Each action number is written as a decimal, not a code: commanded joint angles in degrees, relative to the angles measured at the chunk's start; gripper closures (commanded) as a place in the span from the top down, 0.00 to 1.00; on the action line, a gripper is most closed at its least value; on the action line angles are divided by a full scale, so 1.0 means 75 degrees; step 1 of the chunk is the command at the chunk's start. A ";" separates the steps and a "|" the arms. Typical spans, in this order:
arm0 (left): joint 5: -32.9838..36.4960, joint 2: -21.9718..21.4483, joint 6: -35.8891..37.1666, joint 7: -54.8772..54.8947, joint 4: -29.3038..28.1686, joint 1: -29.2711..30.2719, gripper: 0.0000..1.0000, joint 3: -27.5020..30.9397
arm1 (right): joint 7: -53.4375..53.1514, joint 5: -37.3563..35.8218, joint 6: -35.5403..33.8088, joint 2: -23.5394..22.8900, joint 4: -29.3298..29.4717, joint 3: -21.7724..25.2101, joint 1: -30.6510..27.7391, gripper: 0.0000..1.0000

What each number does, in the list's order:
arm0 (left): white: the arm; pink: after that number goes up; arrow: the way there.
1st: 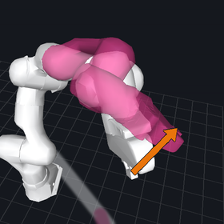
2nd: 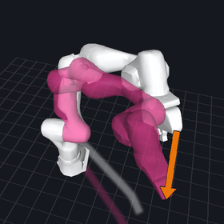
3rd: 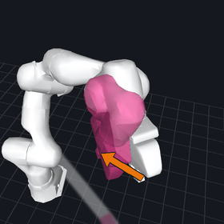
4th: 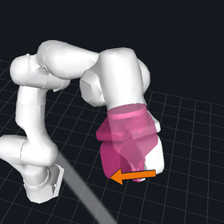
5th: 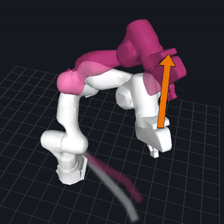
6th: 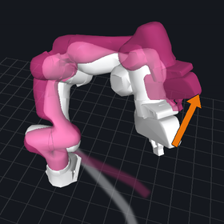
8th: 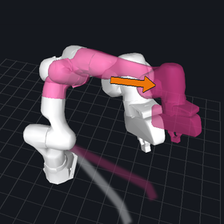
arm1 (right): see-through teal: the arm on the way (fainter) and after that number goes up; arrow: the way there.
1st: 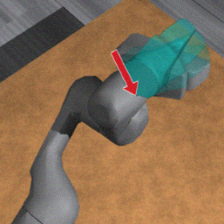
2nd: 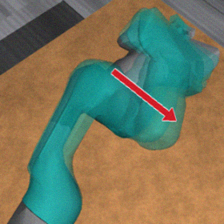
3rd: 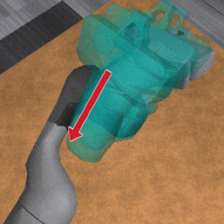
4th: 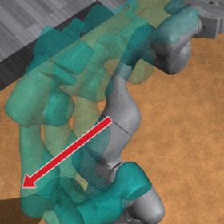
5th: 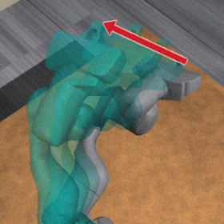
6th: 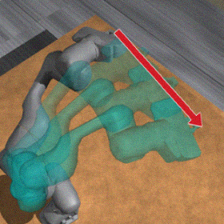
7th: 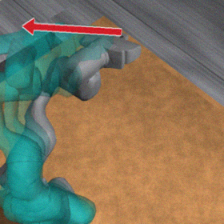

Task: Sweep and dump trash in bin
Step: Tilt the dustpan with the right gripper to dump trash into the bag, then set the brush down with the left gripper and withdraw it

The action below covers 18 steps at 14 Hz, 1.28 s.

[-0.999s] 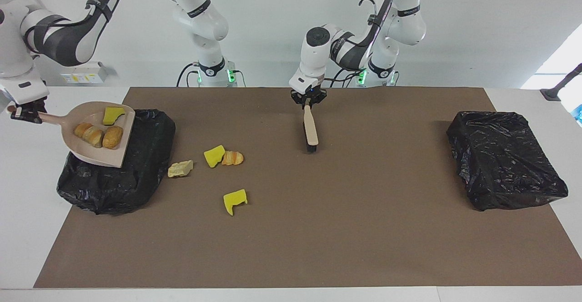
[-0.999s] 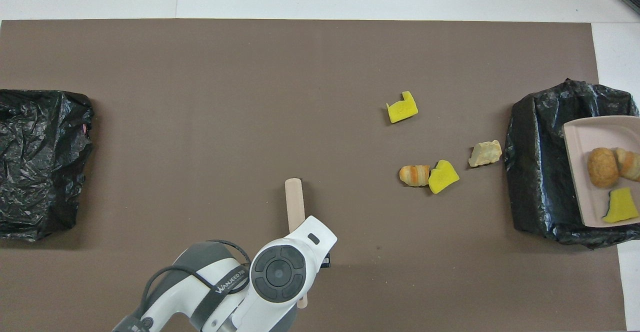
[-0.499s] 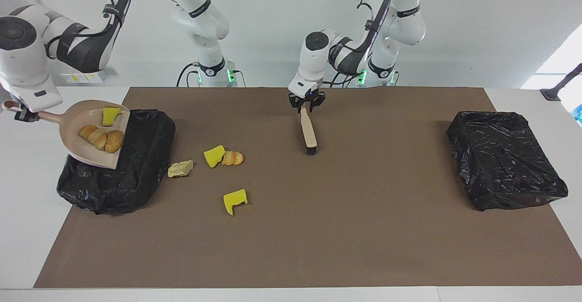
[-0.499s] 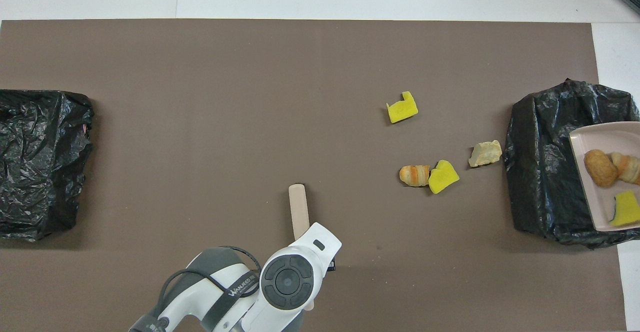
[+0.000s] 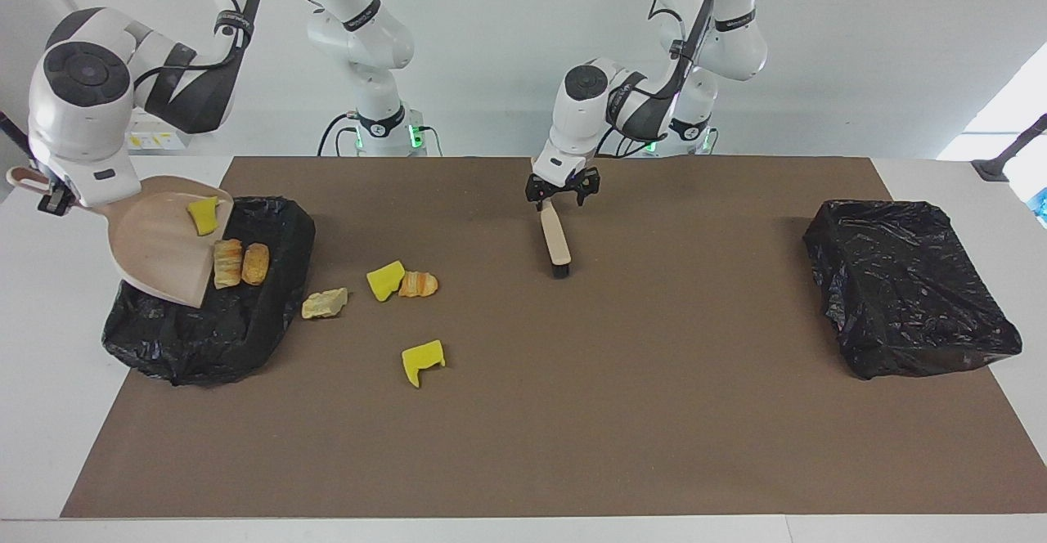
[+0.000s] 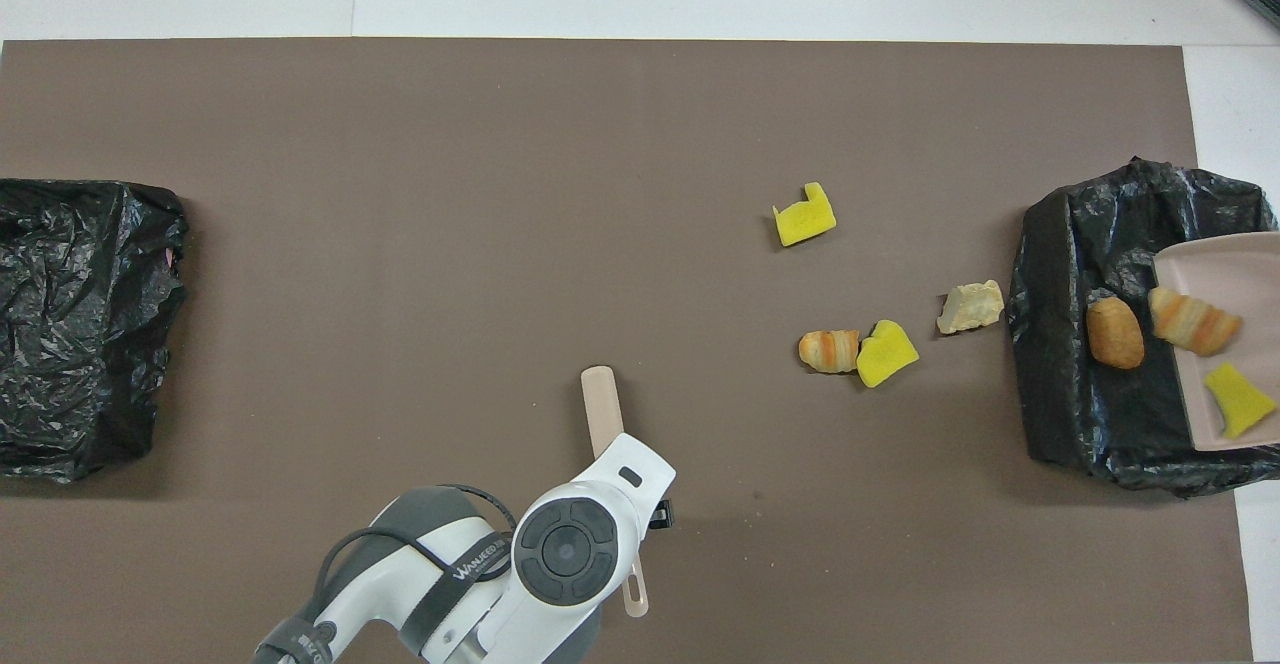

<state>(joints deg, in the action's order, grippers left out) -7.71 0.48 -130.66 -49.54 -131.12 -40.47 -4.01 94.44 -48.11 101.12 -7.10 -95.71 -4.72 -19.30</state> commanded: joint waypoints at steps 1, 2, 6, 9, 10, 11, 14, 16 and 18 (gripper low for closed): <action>0.0043 -0.0099 0.0417 0.0148 0.0338 0.0379 1.00 -0.0027 | -0.0332 -0.0754 -0.0089 0.0255 -0.0059 -0.0051 0.0333 0.00; 0.0043 -0.0146 0.0417 0.0149 0.0385 0.0554 1.00 -0.0027 | -0.0461 -0.1001 -0.0124 0.0279 -0.0059 -0.0051 0.0474 0.00; 0.0043 -0.0660 0.1164 0.0826 0.0642 0.1374 1.00 -0.0027 | -0.0907 -0.1202 -0.0429 0.0338 -0.0176 -0.0086 0.0919 0.00; 0.0043 -0.1211 0.1762 0.1797 0.0678 0.2276 1.00 -0.0027 | -0.1774 -0.1846 -0.0639 0.0338 -0.0586 -0.0086 0.1483 0.00; 0.0043 -0.1317 0.2124 0.2149 0.0760 0.2476 1.00 -0.0027 | -0.1717 -0.1882 -0.0698 0.0338 -0.0564 -0.0075 0.1484 0.00; 0.0043 -0.1423 0.2488 0.2466 0.0795 0.2756 1.00 -0.0027 | -0.1484 -0.1940 -0.0698 0.0349 -0.0529 -0.0063 0.1484 0.00; 0.0043 -0.1739 0.3017 0.3625 0.0807 0.3600 1.00 -0.0016 | -0.0815 -0.2291 -0.0663 0.0618 -0.0352 -0.0004 0.1437 0.00; 0.0043 -0.1880 0.3345 0.4504 0.0796 0.4151 1.00 -0.0027 | -0.0837 -0.2527 -0.0675 0.0678 -0.0352 -0.0039 0.1437 0.00; 0.0043 -0.1962 0.3463 0.4952 0.0796 0.4504 1.00 -0.0016 | -0.0989 -0.2166 -0.0710 0.0689 -0.0352 0.0007 0.1402 0.00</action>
<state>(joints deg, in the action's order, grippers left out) -7.60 -12.92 -106.67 -15.62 -125.08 -9.25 -3.44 86.81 -65.12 96.19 -2.46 -97.85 -4.47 -8.10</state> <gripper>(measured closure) 0.000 0.692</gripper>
